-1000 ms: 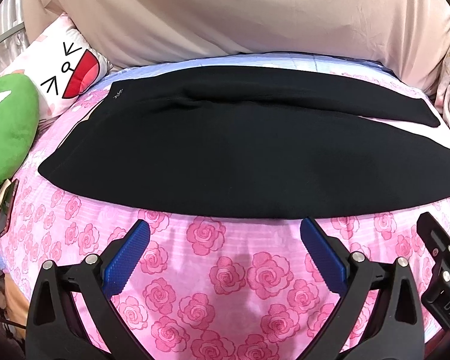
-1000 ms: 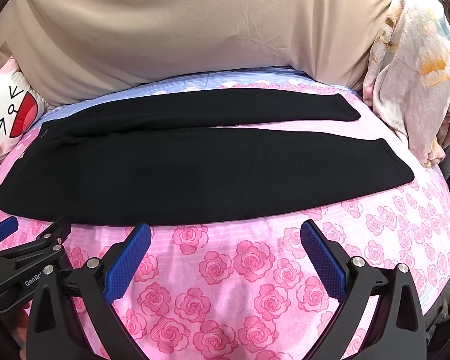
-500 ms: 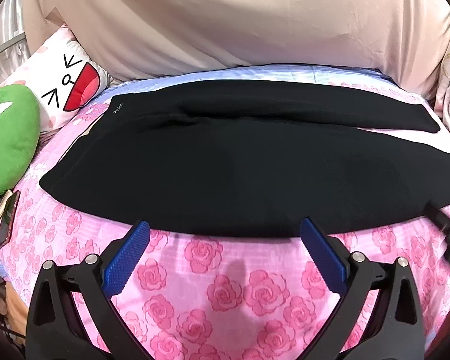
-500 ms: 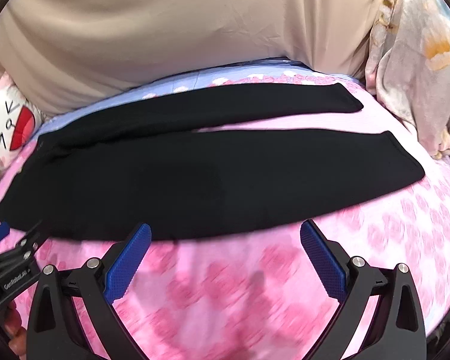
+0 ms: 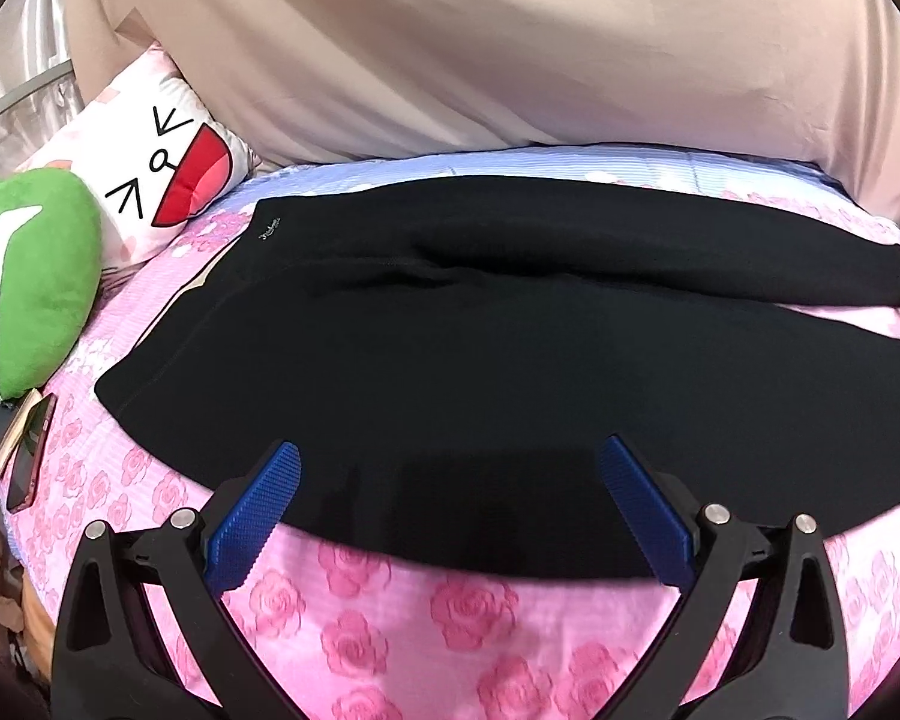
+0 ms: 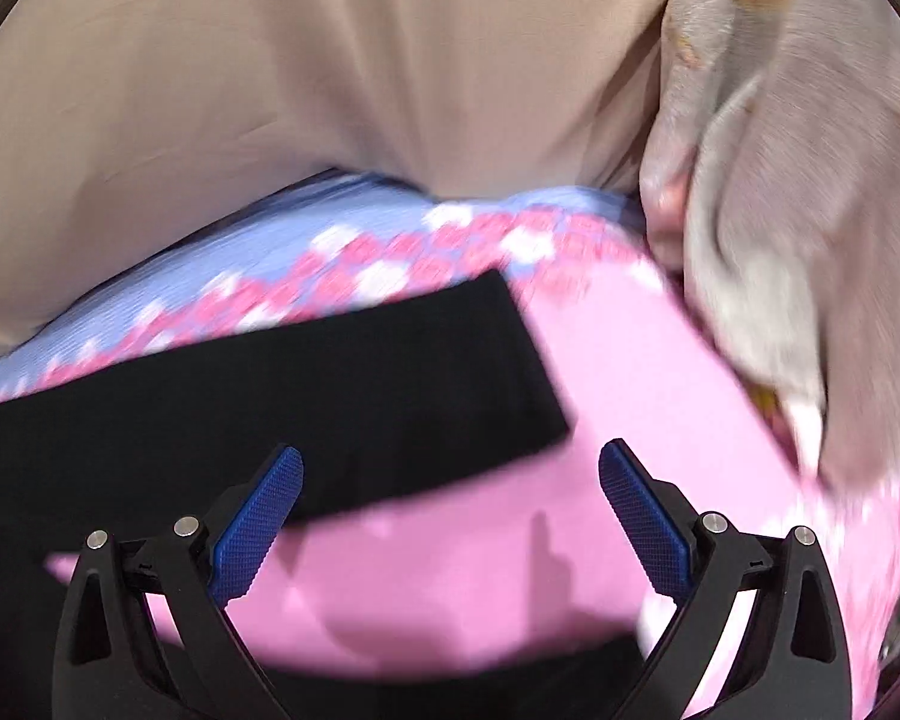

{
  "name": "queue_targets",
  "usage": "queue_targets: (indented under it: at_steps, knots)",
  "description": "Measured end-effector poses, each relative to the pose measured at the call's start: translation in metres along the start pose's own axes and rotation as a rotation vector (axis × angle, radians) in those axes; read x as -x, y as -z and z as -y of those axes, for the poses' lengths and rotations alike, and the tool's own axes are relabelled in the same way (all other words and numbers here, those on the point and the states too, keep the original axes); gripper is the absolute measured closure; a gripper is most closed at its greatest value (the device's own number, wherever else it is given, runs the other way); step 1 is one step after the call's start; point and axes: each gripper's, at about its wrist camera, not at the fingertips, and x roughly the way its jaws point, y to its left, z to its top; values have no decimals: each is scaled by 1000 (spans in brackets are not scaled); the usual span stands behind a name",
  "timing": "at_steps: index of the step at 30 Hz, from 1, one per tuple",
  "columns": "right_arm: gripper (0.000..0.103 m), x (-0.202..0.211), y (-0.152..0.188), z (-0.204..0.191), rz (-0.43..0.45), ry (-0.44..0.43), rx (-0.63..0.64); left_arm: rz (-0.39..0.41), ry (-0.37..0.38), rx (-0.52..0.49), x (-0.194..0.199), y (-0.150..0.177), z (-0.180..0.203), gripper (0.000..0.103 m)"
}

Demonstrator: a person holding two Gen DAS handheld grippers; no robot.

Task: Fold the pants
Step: 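Grasp the black pants leg hems with both grippers and lift them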

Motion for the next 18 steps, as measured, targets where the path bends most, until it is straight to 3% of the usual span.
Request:
queue_targets:
  at_steps: [7, 9, 11, 13, 15, 16, 18]
  knots:
    - [7, -58, -39, 4, -57, -60, 8, -36, 23, 3, -26, -23, -3, 5]
    - [16, -74, -44, -1, -83, -47, 26, -41, 21, 6, -32, -28, -4, 5]
    - [36, -86, -48, -2, -104, -46, 29, -48, 18, 19, -39, -34, -8, 5]
    - [42, -96, -49, -2, -120, -35, 27, -58, 9, 29, -46, -39, -13, 5]
    - [66, -95, -50, -3, -100, -43, 30, -64, -9, 42, -54, -47, -24, 5]
    - [89, -93, -50, -3, -92, -57, 28, -66, -20, 49, -58, -51, -31, 5]
    - [91, -87, -52, 0, -77, -84, -1, -68, -40, 83, -70, -67, -53, 5]
